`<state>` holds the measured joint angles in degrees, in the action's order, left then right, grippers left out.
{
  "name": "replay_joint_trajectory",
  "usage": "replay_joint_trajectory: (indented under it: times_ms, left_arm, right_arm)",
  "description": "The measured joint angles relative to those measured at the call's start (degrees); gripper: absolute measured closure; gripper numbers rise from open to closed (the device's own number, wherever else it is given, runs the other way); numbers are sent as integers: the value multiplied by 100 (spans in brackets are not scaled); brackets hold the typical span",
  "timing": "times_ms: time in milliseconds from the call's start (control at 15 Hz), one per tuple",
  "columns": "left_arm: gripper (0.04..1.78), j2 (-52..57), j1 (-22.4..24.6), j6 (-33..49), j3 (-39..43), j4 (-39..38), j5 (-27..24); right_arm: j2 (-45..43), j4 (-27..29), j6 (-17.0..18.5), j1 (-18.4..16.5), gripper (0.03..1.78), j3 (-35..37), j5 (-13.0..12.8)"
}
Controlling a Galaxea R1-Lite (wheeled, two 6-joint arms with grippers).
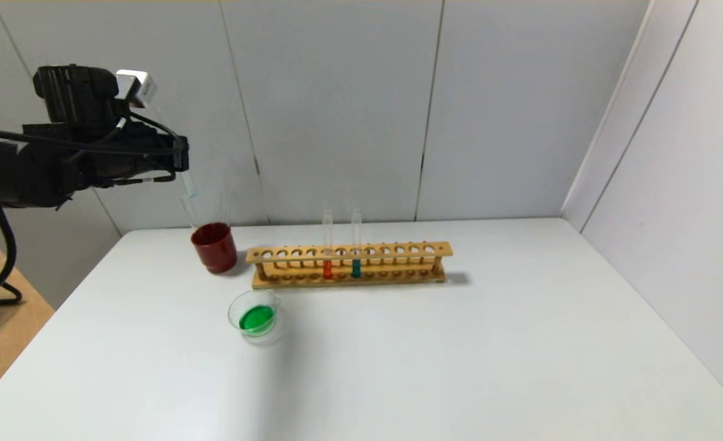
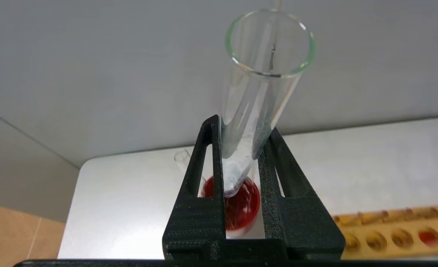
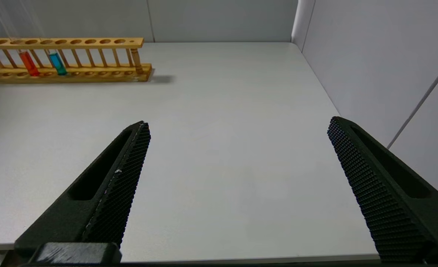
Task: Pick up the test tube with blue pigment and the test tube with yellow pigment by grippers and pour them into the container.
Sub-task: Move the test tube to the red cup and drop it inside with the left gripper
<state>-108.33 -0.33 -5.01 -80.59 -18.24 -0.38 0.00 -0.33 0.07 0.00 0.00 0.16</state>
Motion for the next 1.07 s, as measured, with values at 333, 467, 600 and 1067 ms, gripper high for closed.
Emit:
replay_joint_trajectory:
  times_ms: [333, 467, 600, 1067]
  left_arm:
    - [150, -510, 40, 0, 90, -417, -9]
    - [150, -597, 43, 79, 195, -419, -9]
    - [150, -662, 44, 105, 271, -419, -2]
    - [150, -796, 63, 107, 518, -527, 9]
  right_arm:
    - [0, 0, -5, 0, 6, 0, 0]
    - [0, 0, -5, 0, 6, 0, 0]
    - [0, 0, -7, 0, 6, 0, 0]
    - [0, 2, -5, 0, 6, 0, -2]
